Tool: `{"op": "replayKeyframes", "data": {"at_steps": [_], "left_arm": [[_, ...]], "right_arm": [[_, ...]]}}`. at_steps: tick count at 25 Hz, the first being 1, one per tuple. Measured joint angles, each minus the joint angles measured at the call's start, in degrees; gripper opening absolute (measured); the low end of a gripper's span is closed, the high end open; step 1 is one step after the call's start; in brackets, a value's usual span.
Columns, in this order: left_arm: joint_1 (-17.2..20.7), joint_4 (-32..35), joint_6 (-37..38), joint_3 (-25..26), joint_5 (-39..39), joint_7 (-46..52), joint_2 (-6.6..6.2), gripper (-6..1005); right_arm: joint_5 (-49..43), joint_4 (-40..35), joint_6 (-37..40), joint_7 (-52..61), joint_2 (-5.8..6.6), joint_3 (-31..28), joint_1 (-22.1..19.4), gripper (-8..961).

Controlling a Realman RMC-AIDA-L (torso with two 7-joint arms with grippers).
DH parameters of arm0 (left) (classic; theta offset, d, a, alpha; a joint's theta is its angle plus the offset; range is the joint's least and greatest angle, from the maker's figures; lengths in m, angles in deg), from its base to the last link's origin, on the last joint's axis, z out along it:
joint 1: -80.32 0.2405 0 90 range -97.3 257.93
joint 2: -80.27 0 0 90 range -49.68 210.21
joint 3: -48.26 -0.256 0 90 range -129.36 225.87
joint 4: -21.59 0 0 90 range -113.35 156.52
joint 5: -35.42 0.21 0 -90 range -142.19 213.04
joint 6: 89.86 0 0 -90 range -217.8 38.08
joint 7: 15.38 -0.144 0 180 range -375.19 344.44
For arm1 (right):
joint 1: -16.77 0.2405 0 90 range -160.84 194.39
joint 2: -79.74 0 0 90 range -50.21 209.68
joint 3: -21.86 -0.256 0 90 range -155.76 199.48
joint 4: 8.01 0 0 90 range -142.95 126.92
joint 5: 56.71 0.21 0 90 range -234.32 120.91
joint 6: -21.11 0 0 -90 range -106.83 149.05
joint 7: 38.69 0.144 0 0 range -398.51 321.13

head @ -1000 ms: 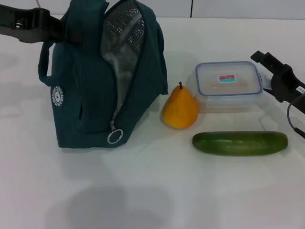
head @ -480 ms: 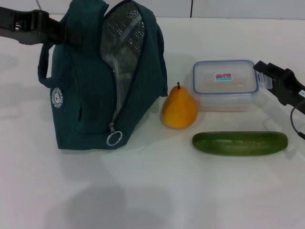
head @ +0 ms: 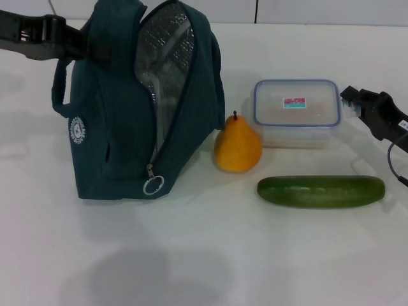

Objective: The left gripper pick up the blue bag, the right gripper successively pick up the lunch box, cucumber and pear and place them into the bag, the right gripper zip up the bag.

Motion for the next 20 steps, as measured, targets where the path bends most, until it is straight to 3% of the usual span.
{"op": "replayKeyframes", "data": {"at_steps": [2, 9, 20], "left_arm": [[0.0, 0.0, 0.0, 0.0, 0.0, -0.1, 0.00, 41], [0.0, 0.0, 0.0, 0.0, 0.0, -0.1, 0.00, 40], [0.0, -0.2, -0.1, 0.0, -0.1, -0.2, 0.00, 40]], "right_arm": [[0.0, 0.0, 0.0, -0.5, 0.00, 0.0, 0.0, 112], [0.1, 0.0, 1.7, -2.1, 0.00, -0.4, -0.6, 97], [0.6, -1.6, 11.2, -4.2, 0.00, -4.5, -3.8, 97]]}}
